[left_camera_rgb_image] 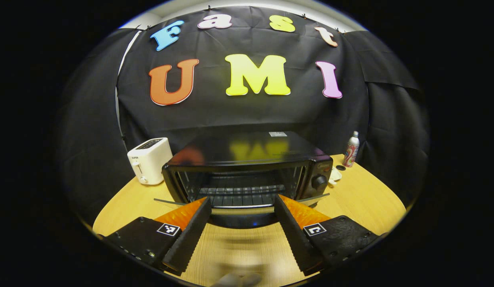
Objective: Open the electric oven with the left hand, put the food in, and close the electric oven.
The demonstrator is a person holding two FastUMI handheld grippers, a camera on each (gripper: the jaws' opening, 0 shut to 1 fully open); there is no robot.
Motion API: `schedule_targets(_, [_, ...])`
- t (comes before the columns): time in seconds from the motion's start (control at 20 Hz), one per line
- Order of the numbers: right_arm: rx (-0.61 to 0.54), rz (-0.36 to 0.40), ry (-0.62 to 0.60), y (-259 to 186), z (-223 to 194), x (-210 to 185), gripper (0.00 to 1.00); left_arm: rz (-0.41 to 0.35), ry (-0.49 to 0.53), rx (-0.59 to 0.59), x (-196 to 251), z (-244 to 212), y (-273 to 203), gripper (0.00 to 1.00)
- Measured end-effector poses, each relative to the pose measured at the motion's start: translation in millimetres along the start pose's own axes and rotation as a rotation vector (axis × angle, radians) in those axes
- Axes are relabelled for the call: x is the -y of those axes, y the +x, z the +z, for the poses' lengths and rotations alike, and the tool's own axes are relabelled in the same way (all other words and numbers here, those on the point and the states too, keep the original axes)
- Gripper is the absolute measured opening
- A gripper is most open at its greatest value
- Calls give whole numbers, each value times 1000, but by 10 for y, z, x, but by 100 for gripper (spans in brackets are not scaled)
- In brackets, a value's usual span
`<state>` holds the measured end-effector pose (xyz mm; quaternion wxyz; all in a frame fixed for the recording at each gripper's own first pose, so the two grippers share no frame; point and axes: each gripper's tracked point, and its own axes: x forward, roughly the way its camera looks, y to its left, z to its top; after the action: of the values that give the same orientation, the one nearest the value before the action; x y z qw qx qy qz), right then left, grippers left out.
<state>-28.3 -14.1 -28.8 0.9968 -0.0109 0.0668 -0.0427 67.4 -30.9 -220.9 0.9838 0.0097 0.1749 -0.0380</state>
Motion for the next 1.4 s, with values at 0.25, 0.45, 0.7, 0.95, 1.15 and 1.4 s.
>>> schedule_targets(0.25, [-18, -5, -10, -59, -114, -18, 97, 0, -3, -62, 37, -384, -232, 96])
schedule_targets(0.45, [-25, -14, -11, -122, -152, -26, 97, -2, -7, -124, 71, -687, -332, 96])
schedule_targets(0.7, [-46, -26, -23, -167, -242, -57, 96, -5, -2, -187, 81, -1007, -390, 96])
schedule_targets(0.95, [-79, -31, -28, -198, -392, -88, 97, -12, 7, -277, 82, -1365, -373, 96])
schedule_targets(1.15, [-113, -28, -31, -156, -540, -90, 96, -13, -11, -312, 106, -1508, -354, 96])
schedule_targets(1.4, [-214, 19, -16, 14, -903, -122, 100, -38, -76, -252, 117, -1388, -380, 96])
